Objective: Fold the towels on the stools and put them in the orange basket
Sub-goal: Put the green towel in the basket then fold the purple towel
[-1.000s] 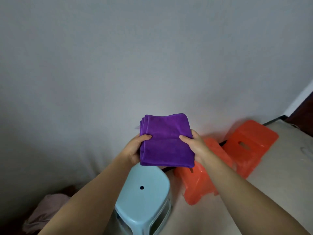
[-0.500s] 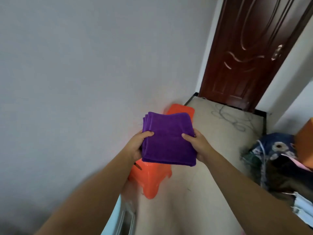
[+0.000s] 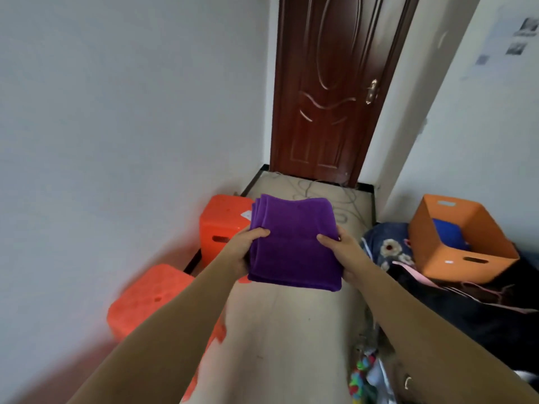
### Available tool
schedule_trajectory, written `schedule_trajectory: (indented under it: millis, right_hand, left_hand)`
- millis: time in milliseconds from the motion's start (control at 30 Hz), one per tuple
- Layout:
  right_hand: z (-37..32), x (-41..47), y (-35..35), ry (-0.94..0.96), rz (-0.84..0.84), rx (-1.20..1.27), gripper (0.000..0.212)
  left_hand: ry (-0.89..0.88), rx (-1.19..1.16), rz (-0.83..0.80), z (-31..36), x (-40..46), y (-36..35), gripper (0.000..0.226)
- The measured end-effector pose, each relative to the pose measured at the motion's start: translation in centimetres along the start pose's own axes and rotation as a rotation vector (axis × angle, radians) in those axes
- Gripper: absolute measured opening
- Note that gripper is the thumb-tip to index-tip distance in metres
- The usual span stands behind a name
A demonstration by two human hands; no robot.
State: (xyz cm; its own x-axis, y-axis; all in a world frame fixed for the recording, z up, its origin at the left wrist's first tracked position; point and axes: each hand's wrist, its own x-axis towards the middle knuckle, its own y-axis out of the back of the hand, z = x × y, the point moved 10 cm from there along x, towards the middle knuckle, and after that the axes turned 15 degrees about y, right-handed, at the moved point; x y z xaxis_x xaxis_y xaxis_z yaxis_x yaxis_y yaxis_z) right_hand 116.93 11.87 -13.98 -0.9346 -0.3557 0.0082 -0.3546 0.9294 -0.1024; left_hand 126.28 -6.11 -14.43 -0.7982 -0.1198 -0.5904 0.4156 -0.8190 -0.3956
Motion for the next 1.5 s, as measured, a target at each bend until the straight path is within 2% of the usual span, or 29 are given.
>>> schedule_trajectory:
  millis: [233,400,533,667,867,1067,1200,1300,1500]
  right_hand:
    - [1.6,8.7,7.0,-0.020,0.091,0.016,0.041]
    - [0.5,17.7,11.4,0.024,0.196,0.045,0.035]
    - [-0.1,24.3,15.8,0.063,0.349,0.065,0.041]
    - [-0.2,28.5,21.0,0.065,0.477,0.079,0.033]
    - [1.3,32.1,33.5,0.062,0.675,0.053,0.018]
    - [2.0,35.5,47.4,0.045,0.815,0.055,0.015]
    - [1.7,36.9,56.0,0.005,0.882,0.046,0.025]
    - [2.9,37.1,60.6,-0.063,0.932,0.011,0.033]
    - [9.1,36.7,67.8,-0.149,1.129,0.156,0.032]
  left_hand:
    - [0.069,0.101,-0.033,3.0,11.2,-6.4,0.037]
    - [0.086,0.220,-0.084,8.3,20.5,-11.7,0.045]
    - [0.106,0.316,-0.180,12.9,27.2,-17.8,0.034]
    - [0.144,0.390,-0.268,15.2,33.6,-24.4,0.032]
    - [0.274,0.524,-0.358,12.1,42.8,-36.4,0.036]
    - [0.366,0.623,-0.421,8.6,50.6,-49.8,0.033]
    - [0.361,0.741,-0.461,7.1,54.8,-59.0,0.035]
    - [0.348,0.845,-0.492,5.5,57.3,-64.0,0.027]
    - [0.338,1.107,-0.538,-0.1,64.6,-72.6,0.032]
